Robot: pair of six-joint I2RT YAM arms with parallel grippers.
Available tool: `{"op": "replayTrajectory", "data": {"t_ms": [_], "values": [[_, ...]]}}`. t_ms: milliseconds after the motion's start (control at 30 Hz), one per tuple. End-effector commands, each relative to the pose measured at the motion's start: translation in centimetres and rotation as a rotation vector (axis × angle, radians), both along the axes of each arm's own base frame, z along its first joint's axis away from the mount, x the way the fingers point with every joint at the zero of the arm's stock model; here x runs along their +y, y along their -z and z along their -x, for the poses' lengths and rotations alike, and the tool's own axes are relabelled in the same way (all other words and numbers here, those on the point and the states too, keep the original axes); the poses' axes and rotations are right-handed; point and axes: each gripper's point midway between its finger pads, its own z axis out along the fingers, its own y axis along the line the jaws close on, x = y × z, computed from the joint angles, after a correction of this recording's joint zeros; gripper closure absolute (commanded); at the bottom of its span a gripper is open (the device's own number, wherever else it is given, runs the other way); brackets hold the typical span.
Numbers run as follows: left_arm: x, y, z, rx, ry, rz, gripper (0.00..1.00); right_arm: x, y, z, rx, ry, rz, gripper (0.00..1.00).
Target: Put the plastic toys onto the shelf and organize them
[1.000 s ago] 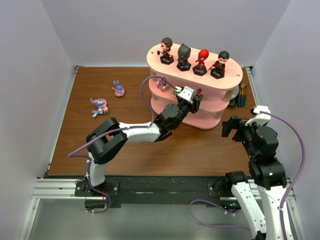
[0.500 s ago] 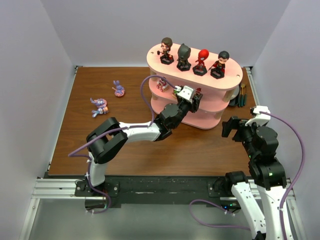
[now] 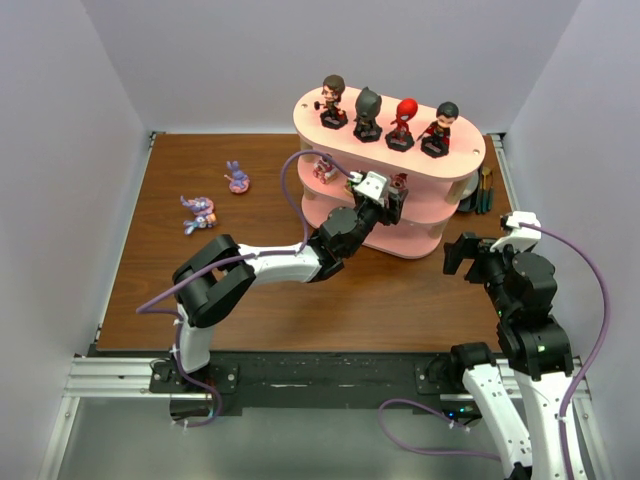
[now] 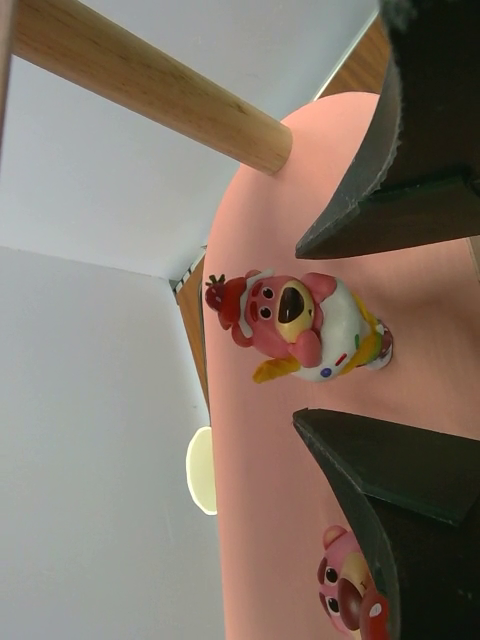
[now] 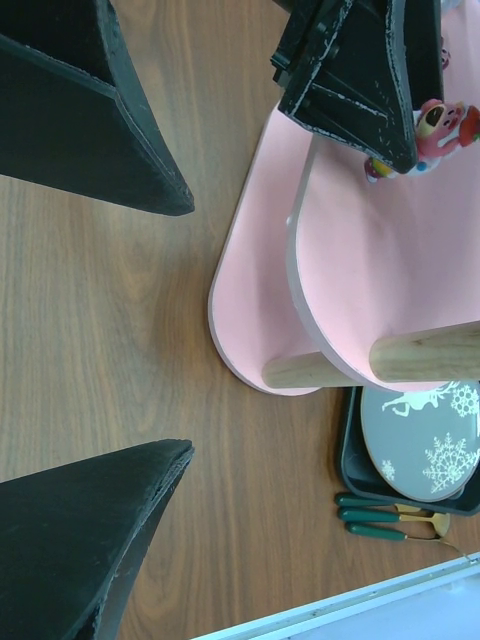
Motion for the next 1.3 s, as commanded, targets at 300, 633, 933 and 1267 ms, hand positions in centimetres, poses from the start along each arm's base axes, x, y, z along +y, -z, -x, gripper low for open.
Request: {"op": "replayTrajectory", "data": {"t_ms": [300, 633, 933, 1267], "values": [[1.6, -3.4, 0.3, -0.034, -0.022, 0.098, 0.28, 0.4, -0.9, -0.2, -0.041, -0.026, 0.005, 0.02], [4.1, -4.8, 4.1, -0.024, 0.021, 0.135, 0.22, 0.7, -1.3, 0.3, -0.050, -0.049, 0.002, 0.02], [10.5, -3.8, 8.6, 0.111, -0.052, 0.041, 0.21, 1.7, -2.6, 1.6, -0.069, -0.127, 0.004, 0.01], [22.8, 2.3, 8.7, 0.391, -0.331, -0.077, 0.16, 2.7, -3.0, 2.0, -0.074, -0.175, -0.024, 0.01]]}}
